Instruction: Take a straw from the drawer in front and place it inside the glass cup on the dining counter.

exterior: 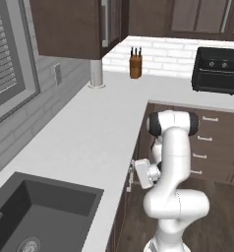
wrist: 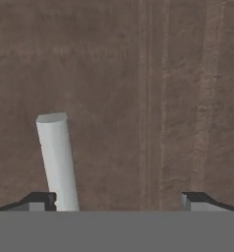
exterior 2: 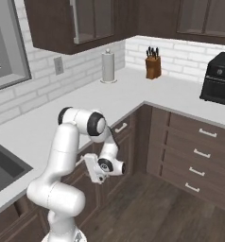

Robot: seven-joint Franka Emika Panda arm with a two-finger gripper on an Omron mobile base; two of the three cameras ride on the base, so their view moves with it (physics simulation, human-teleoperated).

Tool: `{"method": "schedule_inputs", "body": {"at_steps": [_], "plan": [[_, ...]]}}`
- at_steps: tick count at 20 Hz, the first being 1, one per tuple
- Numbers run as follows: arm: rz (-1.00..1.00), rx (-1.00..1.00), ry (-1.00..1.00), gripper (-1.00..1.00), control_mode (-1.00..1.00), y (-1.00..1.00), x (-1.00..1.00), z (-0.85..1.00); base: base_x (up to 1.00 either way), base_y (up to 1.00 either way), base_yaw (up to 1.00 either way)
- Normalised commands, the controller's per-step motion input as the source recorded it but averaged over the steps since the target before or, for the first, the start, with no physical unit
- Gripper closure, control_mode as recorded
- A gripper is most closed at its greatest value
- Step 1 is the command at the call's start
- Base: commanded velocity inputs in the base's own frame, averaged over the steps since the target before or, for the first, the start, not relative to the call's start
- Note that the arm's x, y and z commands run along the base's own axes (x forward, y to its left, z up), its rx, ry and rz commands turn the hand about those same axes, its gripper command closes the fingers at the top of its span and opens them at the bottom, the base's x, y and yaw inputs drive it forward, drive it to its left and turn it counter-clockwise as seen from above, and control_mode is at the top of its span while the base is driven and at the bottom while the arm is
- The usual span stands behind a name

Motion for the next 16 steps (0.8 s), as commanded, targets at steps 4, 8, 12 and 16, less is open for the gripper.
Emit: {"method": "schedule_inputs", "body": {"at_steps": [4,8,12,16], "plan": [[0.0,0.0,0.0,-1.0,-1.0,0.34,0.16,-0.21,0.0,0.0,0.0],[0.0,0.0,0.0,-1.0,-1.0,0.19,0.31,-0.22,0.0,0.0,0.0],[0.0,0.0,0.0,-1.0,-1.0,0.07,0.2,-0.14,0.0,0.0,0.0],[0.0,0.0,-0.11,-1.0,-1.0,0.12,-0.12,0.11,0.0,0.0,0.0]]}}
